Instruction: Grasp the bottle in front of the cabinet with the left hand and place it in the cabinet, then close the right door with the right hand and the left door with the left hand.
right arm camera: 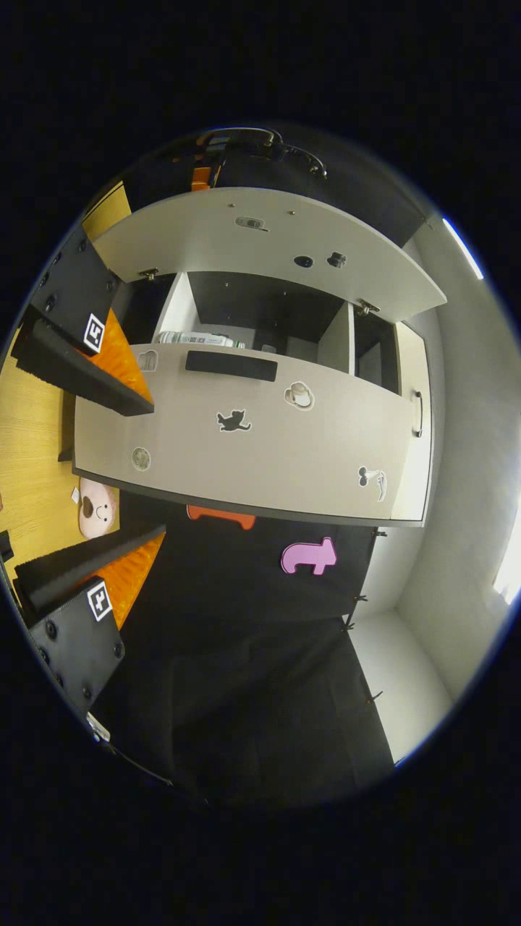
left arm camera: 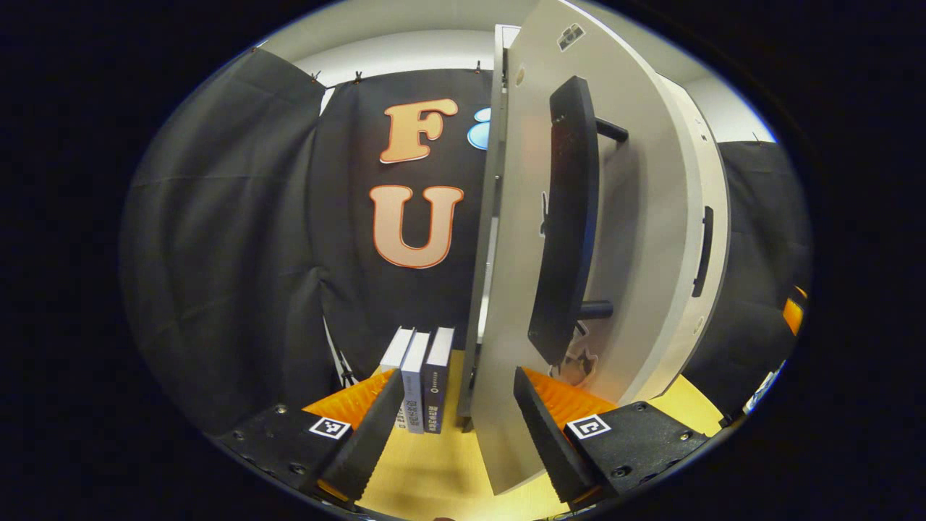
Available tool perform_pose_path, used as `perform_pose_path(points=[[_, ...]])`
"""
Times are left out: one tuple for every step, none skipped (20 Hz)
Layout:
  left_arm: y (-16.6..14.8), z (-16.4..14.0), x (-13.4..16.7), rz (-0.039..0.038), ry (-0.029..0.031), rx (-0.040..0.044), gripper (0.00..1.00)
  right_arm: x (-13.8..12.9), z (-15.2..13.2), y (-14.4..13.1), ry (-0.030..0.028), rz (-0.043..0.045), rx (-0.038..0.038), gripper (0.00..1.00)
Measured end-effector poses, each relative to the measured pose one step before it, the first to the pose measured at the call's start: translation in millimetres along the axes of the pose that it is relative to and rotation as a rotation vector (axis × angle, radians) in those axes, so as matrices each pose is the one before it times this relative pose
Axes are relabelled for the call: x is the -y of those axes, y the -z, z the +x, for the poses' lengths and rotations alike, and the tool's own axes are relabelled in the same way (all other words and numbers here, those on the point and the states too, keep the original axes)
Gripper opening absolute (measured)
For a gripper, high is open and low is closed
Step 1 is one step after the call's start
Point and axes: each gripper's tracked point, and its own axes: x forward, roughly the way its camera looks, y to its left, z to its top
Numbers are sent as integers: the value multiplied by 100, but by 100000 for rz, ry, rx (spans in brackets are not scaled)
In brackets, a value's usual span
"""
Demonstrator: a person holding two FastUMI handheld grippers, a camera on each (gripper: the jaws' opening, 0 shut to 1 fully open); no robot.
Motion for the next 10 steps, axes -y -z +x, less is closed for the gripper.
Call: perform_pose_path(points=[[168,252,738,-274,1749,-573,94,341,-101,180,622,298,-339,98],[91,295,805,-369,1806,-466,94,451,-111,213,795,142,-368,98],[35,241,717,-174,1691,-408,94,415,-26,165,695,150,-322,98],[-91,374,390,-29,603,39,94,293,-100,118,542,257,-278,98],[-98,357,210,307,197,-30,94,314,-127,25,411,184,-149,98],[-48,330,181,322,107,97,93,381,-142,-47,679,62,185,98],[-39,362,205,-27,69,-125,94,425,-155,-96,850,38,384,98],[-20,267,218,-233,246,-134,93,391,-45,44,934,166,277,98],[35,209,267,-328,399,86,93,370,-6,83,943,289,-72,98],[-12,230,182,-404,140,90,93,240,1,161,847,231,-432,98]])
